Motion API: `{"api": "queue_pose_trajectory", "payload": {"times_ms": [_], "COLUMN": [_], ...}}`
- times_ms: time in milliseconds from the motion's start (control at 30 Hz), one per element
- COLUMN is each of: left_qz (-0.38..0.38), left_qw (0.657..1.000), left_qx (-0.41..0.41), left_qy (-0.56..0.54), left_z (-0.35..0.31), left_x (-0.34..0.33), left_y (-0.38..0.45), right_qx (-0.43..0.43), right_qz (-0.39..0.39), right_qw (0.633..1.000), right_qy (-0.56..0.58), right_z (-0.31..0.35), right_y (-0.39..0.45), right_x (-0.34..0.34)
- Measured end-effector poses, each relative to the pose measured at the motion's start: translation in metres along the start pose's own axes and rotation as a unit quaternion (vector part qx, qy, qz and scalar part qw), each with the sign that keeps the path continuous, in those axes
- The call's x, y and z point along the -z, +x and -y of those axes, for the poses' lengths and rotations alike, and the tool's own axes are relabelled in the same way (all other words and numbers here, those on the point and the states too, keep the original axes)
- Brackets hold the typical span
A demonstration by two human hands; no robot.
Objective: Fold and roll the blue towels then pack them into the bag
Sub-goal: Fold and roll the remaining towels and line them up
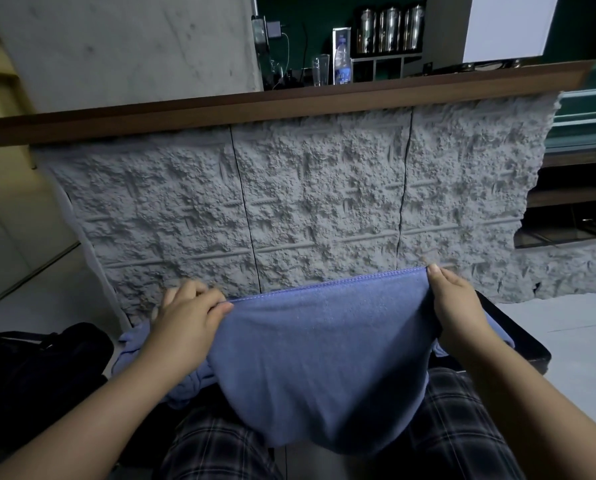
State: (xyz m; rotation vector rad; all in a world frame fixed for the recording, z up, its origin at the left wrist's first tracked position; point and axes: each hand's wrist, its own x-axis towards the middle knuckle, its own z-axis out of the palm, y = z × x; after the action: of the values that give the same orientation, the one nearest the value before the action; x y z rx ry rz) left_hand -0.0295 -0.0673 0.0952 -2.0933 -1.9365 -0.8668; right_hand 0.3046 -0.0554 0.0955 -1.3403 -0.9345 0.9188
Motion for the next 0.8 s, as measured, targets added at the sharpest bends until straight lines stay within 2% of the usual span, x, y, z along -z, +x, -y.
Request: {"api": "queue_pose_trajectory", "payload": {"times_ms": [100,167,233,333,400,433,533,567,600,633,667,700,800], "left_qz": [0.022,0.034,0.025,0.027,0.035,0.037,0.042,0.05,0.06,0.071,0.081,0.092,0.131], "left_qw": [0.984,0.944,0.883,0.769,0.7,0.681,0.652,0.651,0.654,0.661,0.667,0.674,0.691], "left_qx": [0.052,0.134,0.211,0.314,0.339,0.334,0.28,0.254,0.232,0.212,0.194,0.175,0.133], "left_qy": [-0.171,-0.3,-0.418,-0.557,-0.627,-0.651,-0.704,-0.714,-0.718,-0.717,-0.715,-0.712,-0.699], "left_z": [-0.007,-0.015,-0.025,-0.044,-0.058,-0.066,-0.091,-0.099,-0.107,-0.114,-0.12,-0.126,-0.137], "left_x": [0.0,-0.001,-0.002,0.001,0.007,0.011,0.027,0.031,0.036,0.04,0.043,0.045,0.048], "left_y": [-0.001,-0.003,-0.008,-0.01,-0.009,-0.009,-0.013,-0.016,-0.019,-0.023,-0.026,-0.029,-0.037], "right_qx": [-0.038,-0.05,-0.066,-0.072,-0.079,-0.087,-0.122,-0.135,-0.117,-0.099,-0.067,-0.008,0.059], "right_qz": [-0.011,-0.039,-0.062,-0.057,-0.052,-0.052,-0.023,-0.015,-0.028,-0.025,-0.002,0.037,0.107], "right_qw": [0.999,0.998,0.996,0.996,0.993,0.989,0.986,0.988,0.992,0.993,0.993,0.997,0.992], "right_qy": [0.022,0.028,0.014,0.023,0.067,0.108,0.112,0.072,0.028,0.064,0.102,0.071,0.04], "right_z": [-0.003,-0.004,-0.003,-0.003,-0.001,0.0,0.013,0.019,0.021,0.022,0.023,0.026,0.03], "right_y": [-0.001,-0.001,-0.003,-0.011,-0.017,-0.017,-0.021,-0.019,-0.024,-0.03,-0.038,-0.048,-0.061], "right_x": [0.004,0.006,0.003,-0.005,-0.011,-0.016,-0.029,-0.034,-0.035,-0.036,-0.041,-0.045,-0.053]}}
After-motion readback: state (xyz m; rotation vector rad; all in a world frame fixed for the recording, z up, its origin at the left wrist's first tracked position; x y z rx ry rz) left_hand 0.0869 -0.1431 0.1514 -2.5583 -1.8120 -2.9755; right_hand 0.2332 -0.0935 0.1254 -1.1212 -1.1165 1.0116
